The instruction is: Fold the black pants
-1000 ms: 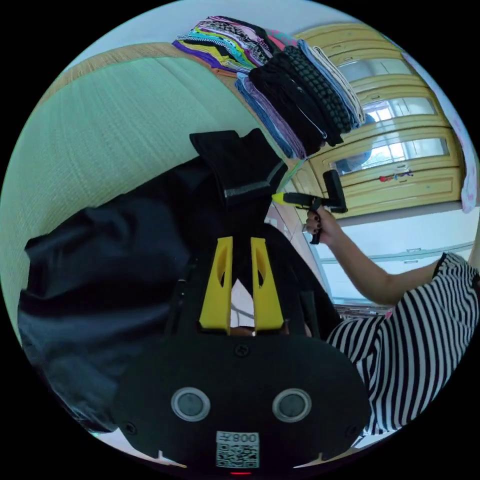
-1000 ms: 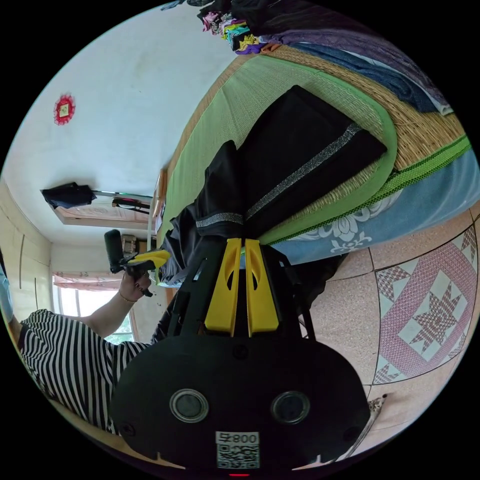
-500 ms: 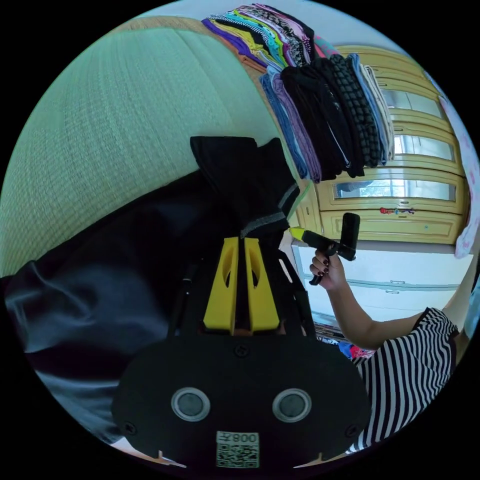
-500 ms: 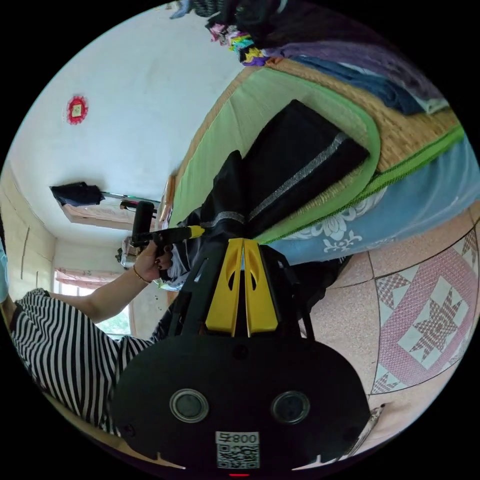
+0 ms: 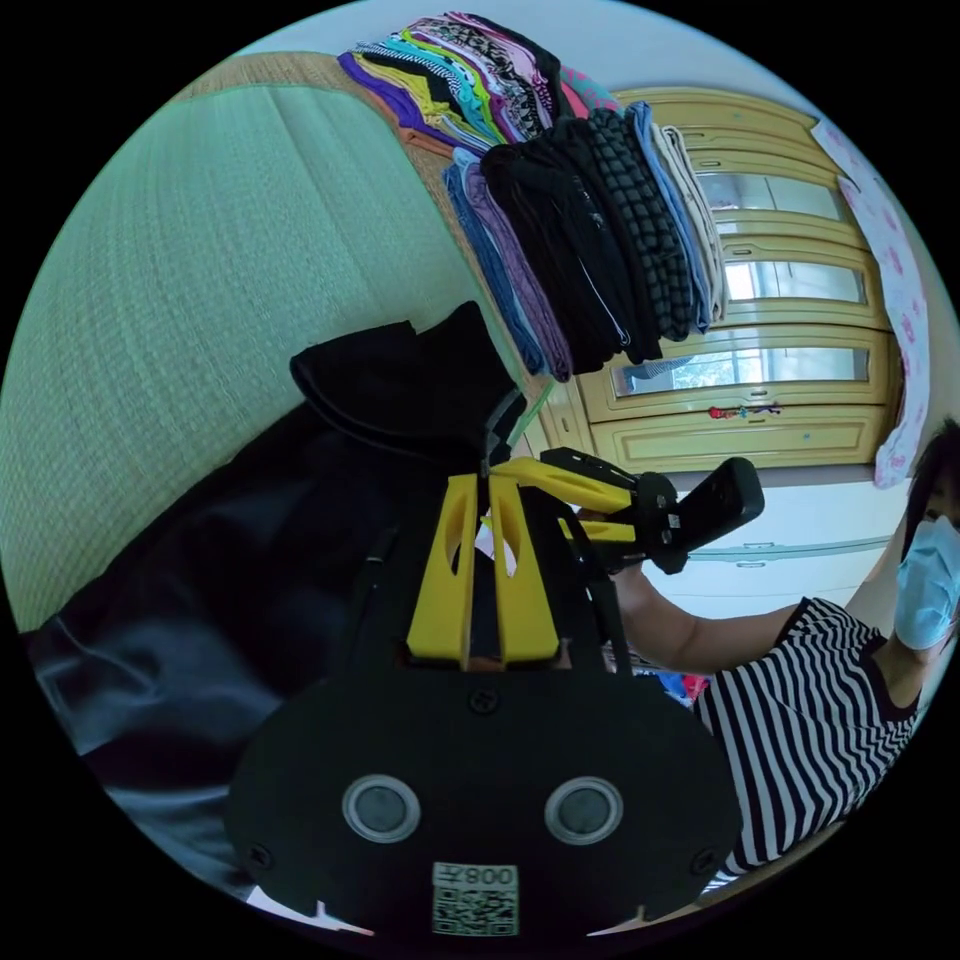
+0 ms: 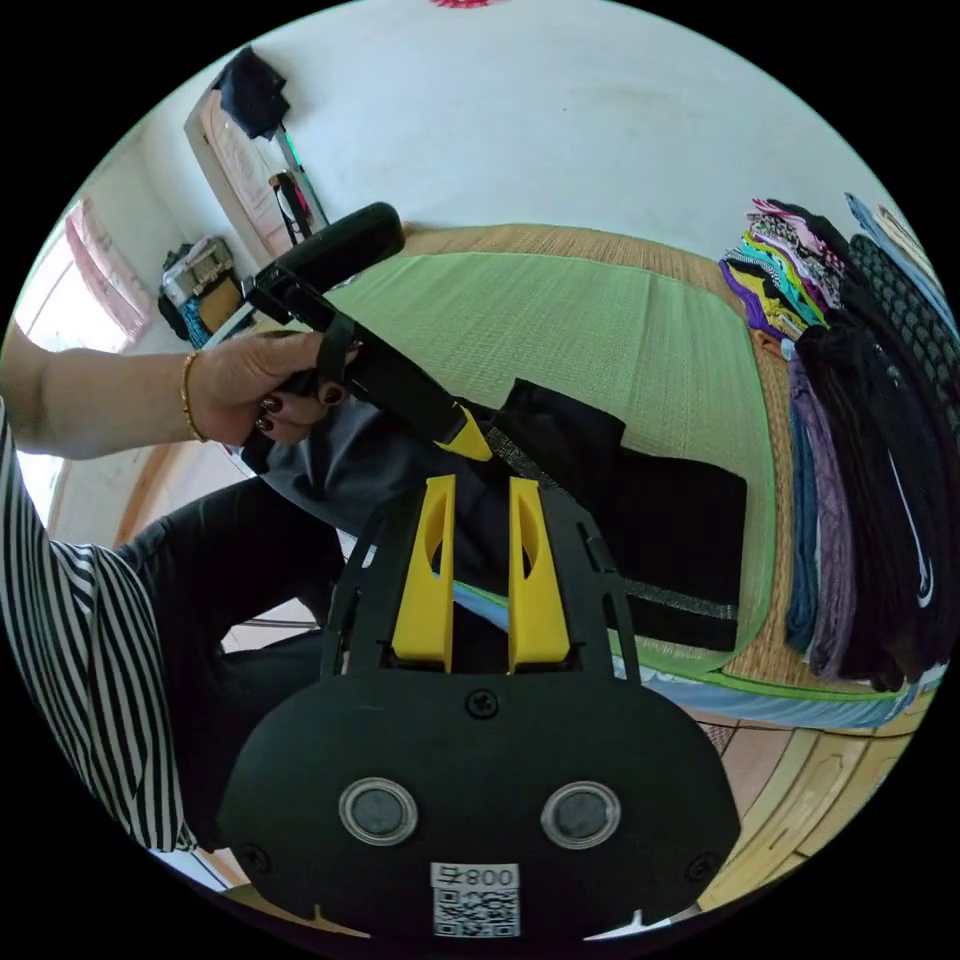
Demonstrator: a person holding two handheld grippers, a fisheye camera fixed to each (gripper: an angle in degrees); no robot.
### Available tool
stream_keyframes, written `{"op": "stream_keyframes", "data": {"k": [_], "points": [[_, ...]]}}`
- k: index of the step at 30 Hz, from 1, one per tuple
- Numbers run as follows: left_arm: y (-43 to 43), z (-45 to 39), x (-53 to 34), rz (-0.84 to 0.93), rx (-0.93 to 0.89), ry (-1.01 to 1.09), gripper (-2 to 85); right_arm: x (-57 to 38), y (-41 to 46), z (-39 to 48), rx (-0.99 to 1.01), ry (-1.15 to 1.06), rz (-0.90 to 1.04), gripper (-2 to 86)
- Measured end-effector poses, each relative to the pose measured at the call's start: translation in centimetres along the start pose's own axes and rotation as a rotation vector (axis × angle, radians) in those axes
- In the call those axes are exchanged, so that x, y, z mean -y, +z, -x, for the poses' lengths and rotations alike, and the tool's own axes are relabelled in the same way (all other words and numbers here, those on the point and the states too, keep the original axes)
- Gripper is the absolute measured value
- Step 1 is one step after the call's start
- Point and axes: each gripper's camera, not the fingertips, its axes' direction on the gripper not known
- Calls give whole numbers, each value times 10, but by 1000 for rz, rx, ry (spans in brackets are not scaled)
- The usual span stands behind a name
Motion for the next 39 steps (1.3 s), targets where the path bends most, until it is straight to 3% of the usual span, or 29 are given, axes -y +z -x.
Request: {"op": "stream_keyframes", "data": {"k": [9, 15, 20, 24, 39], "points": [[-4, -12, 38, 13, -25, 14, 31, 1, -8, 24, -81, 11, -10, 43], [-32, -10, 49, -120, -34, 1, 53, -15, -37, 18, -88, 74, -86, 24], [-52, 16, 62, -265, -38, -156, 94, -35, -60, -3, -43, 148, -156, 20], [-44, 17, 89, -249, -81, -154, 104, -52, -69, -19, -9, 185, -181, 19], [-20, -39, 172, -181, -74, 8, 12, -113, -82, -91, 37, 280, -253, 18]]}}
